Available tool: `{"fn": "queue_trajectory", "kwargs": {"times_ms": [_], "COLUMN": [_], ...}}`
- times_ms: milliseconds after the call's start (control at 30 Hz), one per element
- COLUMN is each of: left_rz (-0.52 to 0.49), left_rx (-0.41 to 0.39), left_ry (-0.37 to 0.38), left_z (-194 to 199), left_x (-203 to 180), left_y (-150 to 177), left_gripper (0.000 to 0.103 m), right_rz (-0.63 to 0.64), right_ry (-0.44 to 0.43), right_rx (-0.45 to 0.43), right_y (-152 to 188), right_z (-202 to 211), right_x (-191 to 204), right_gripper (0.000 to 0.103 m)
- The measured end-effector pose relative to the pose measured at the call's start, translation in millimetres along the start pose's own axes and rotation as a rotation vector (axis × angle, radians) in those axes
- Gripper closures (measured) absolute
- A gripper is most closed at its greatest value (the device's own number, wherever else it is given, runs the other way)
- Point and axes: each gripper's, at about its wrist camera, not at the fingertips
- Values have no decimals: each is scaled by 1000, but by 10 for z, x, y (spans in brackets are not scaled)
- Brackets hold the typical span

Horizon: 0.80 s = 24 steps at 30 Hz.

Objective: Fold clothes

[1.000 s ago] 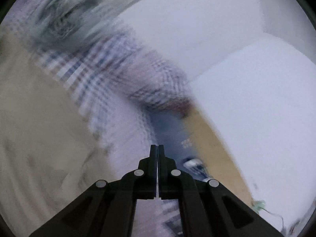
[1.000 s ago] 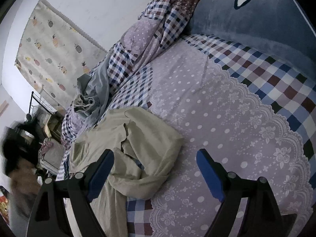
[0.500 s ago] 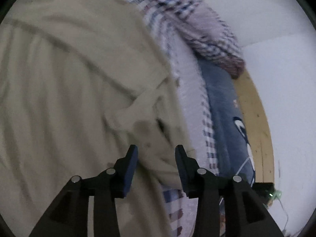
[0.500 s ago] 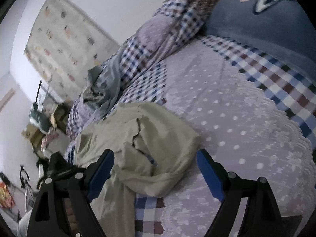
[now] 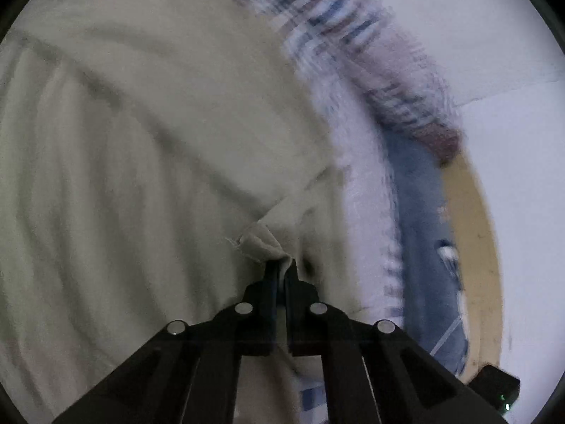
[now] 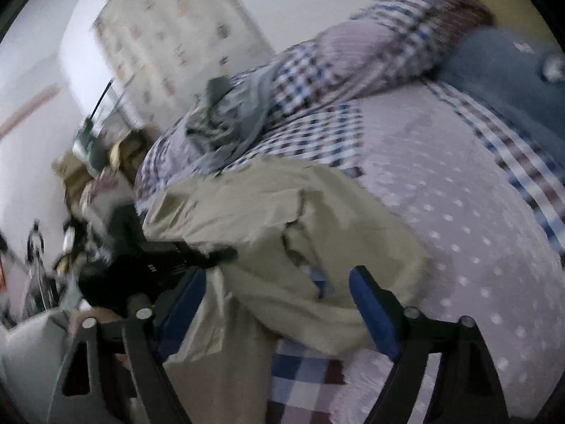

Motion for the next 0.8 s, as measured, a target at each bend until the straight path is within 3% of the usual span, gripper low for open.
{"fn": "queue_trajectory", "kwargs": {"times_ms": [67,100,167,233,333,400,567,600,633,667,700,733,767,800], "left_rz": [-101,-150,-171,-123,-90,-128,-90,-96,-105,-109,-111,-113,-116,-120], "left_rx": [-60,-58,-18,31,66,63,70,77,80,71,59,46,16,-15], "left_ry": [186,195,204,146,131,116,115,128,140,145,149,152,149,144], "left_z": [209,253,233,199,221,274,293,302,312,329,347,365,425,467], "left_x": [-182,-257,-269,-156,-49,-54,-78,-111,-155,-186,-209,-232,-220,-196], "left_y": [-4,-21,-75,-114,-60,4,45,47,58,44,19,-6,-34,-58], "left_gripper": [101,101,101,101,101,101,100,98,96,85,59,43,21,16], "right_rz": [65,97,149,181,238,255,356,362,368,349,273,201,135,56], "right_ry": [-3,-5,-10,-10,34,41,27,48,68,80,69,61,71,119], "right_rx": [9,15,28,37,44,57,109,104,99,87,60,39,38,47], "right_y": [13,25,69,95,137,165,281,278,276,253,183,122,85,61], "right_z": [-81,-120,-182,-239,-345,-417,-580,-582,-584,-561,-480,-408,-365,-338], "right_x": [163,240,365,447,570,618,809,804,800,748,588,434,267,50], "right_gripper": [45,56,57,57,57,54,55,62,91,103,101,101,101,101]}}
Point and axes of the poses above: each gripper's, at about its wrist camera, not at the fingertips, and z roughly against the way its jaws point, x to its left, y to its underside, and after that the axes turned 8 degrees about y, right-handed
